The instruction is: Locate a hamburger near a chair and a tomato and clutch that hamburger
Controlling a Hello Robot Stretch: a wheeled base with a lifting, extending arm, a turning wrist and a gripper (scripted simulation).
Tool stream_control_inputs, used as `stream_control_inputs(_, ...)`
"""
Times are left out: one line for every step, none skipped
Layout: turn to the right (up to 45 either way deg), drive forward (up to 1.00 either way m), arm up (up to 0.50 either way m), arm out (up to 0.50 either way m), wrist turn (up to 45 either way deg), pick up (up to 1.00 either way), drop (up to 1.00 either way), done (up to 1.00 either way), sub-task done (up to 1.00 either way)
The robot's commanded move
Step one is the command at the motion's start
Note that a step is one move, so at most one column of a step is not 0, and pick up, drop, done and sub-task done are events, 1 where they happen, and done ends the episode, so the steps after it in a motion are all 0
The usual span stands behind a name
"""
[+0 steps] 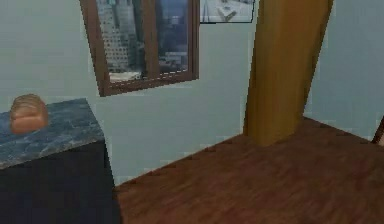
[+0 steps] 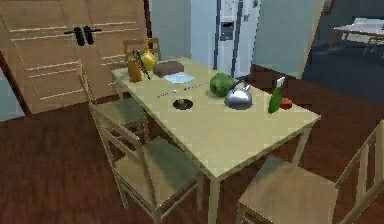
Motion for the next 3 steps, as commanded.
stream_control_inputs(45.0, 0.0, 0.0, 0.0, 0.0, 0.0, 0.0, 0.0, 0.0)
stream_control_inputs(3.0, 0.0, 0.0, 0.0, 0.0, 0.0, 0.0, 0.0, 0.0)
stream_control_inputs(-33.0, 0.0, 0.0, 0.0, 0.0, 0.0, 0.0, 0.0, 0.0)
